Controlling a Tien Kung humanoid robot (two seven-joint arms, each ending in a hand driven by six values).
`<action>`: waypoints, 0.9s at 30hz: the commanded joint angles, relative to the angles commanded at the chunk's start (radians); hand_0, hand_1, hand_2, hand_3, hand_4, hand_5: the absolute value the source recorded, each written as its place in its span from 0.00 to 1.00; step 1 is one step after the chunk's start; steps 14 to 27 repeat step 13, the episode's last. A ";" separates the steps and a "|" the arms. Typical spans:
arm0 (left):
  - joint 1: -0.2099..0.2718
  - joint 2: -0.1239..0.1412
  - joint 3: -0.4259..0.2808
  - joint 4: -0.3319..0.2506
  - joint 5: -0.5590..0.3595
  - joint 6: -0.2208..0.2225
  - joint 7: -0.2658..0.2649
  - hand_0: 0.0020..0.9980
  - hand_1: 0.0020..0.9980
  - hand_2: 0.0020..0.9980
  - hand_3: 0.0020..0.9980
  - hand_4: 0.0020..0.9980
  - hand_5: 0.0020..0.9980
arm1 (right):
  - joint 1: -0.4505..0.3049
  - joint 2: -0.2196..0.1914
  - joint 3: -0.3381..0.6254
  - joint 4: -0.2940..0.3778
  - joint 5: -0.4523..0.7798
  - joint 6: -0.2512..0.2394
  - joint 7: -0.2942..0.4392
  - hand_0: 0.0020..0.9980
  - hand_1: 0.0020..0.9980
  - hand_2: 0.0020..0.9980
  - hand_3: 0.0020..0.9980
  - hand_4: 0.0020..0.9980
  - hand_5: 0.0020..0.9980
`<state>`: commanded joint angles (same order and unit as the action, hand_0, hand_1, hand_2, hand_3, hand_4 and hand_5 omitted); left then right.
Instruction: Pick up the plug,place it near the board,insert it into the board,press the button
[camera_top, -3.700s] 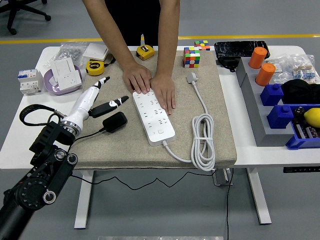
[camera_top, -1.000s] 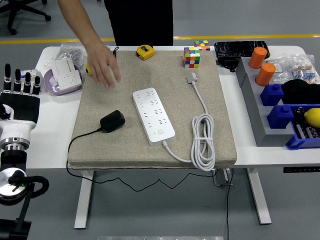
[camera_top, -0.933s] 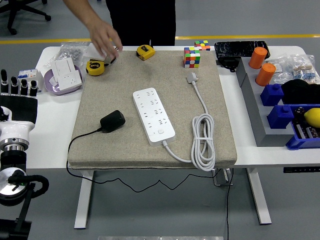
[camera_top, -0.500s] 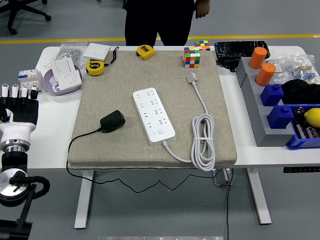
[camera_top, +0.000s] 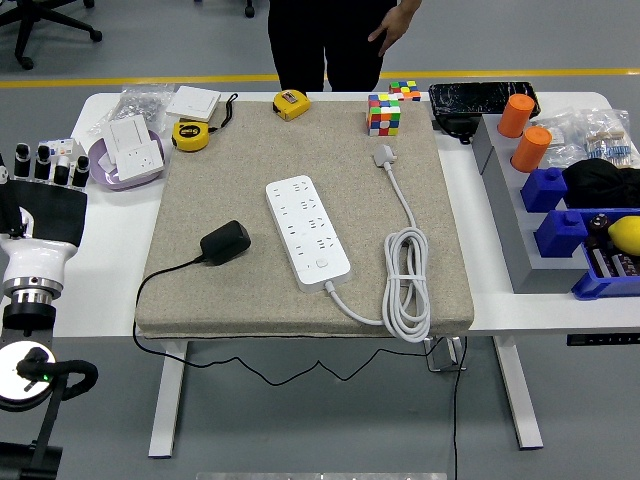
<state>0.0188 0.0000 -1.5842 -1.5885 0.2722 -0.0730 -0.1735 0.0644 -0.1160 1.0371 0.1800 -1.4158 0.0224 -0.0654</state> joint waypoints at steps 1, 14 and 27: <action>0.000 0.000 0.000 0.000 -0.001 -0.001 -0.001 0.82 0.83 0.78 0.76 1.00 0.58 | 0.000 0.000 0.001 0.000 -0.001 0.000 0.000 0.82 0.72 0.70 0.64 0.94 0.61; -0.003 0.000 0.001 -0.001 -0.042 0.001 -0.014 0.93 0.99 0.95 0.94 1.00 0.76 | 0.002 0.001 0.005 0.000 -0.003 0.000 0.000 0.82 0.72 0.70 0.64 0.94 0.61; -0.003 0.000 0.001 -0.001 -0.042 0.001 -0.014 0.93 0.99 0.95 0.94 1.00 0.76 | 0.002 0.001 0.005 0.000 -0.003 0.000 0.000 0.82 0.72 0.70 0.64 0.94 0.61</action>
